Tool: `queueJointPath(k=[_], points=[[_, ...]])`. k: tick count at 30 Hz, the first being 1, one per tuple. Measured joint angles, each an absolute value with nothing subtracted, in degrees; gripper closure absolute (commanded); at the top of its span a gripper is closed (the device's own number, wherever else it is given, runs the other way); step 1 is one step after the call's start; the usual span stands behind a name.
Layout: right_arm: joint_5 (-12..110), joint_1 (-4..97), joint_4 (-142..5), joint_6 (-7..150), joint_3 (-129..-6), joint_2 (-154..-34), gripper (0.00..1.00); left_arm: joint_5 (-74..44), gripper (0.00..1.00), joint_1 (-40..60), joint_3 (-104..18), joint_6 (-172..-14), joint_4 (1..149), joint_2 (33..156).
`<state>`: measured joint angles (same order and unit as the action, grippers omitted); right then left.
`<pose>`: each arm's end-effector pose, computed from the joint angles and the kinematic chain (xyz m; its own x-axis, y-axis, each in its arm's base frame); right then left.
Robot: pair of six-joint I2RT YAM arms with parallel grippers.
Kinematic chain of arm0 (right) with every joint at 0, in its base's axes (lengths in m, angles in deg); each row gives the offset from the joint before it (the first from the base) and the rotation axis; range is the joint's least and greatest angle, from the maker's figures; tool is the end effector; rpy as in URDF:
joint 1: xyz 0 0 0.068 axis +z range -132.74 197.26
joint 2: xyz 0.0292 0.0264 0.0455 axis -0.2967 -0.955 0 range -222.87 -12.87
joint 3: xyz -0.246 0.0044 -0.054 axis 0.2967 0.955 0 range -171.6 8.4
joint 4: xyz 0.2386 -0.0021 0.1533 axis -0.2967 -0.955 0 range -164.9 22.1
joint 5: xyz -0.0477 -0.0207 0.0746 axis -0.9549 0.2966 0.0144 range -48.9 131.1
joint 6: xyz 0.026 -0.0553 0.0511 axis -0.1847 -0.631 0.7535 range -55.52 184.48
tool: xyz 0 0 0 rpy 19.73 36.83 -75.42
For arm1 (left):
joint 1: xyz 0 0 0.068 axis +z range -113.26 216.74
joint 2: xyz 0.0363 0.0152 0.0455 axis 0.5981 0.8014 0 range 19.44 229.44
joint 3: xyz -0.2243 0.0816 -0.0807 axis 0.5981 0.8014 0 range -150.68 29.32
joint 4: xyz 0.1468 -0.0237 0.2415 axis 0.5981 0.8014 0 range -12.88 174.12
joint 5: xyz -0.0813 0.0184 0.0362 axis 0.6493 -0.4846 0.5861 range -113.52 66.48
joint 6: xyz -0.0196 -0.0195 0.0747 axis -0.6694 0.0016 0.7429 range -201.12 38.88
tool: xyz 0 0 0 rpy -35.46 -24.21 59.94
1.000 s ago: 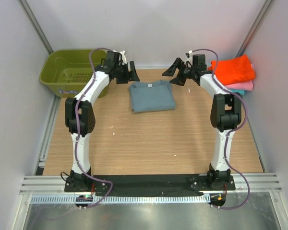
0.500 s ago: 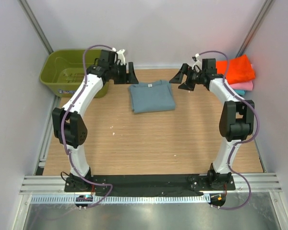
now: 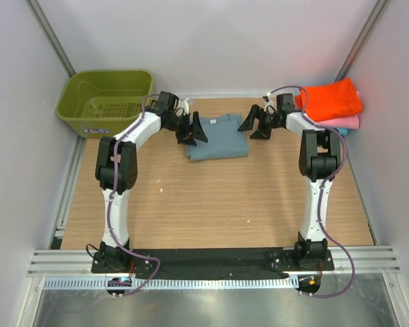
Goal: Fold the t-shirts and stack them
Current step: Neatly place the folded tshirt to the corner
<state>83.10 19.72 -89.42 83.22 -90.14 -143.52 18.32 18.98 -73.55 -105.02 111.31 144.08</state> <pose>0.5089 0.0678 0.1048 -0.8994 0.2003 -0.3885 -0.1472 0.6980 0.7008 0.4617 -0.1958 0.1655 -0.9576 -0.0104 -0.2878 0.2130 0.6469 -0.7322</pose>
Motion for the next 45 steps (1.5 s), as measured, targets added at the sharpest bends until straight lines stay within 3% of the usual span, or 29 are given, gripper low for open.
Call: queueJointPath(k=[8, 23, 37, 44, 45], points=[[87.56, 18.93, -86.67, 84.42, -96.76, -149.29, 0.1, 17.93, 0.32, 19.52, -73.83, -105.1, 111.07, 147.64], [94.18, 20.2, -81.68, 85.84, -97.9, -152.44, 0.13, 15.04, 0.32, 19.5, -76.63, -104.45, 111.2, 150.75], [94.31, 24.24, -80.22, 86.37, -96.0, -152.24, 0.26, 13.99, 0.33, 19.74, -76.63, -104.49, 111.24, 150.75], [91.1, 23.39, -83.06, 84.09, -94.42, -150.67, 0.42, 13.99, 0.33, 19.96, -76.63, -104.69, 111.2, 150.75], [90.71, 23.41, -83.54, 83.37, -94.47, -150.62, 0.51, 14.02, 0.33, 19.98, -76.63, -104.69, 111.18, 150.75]])
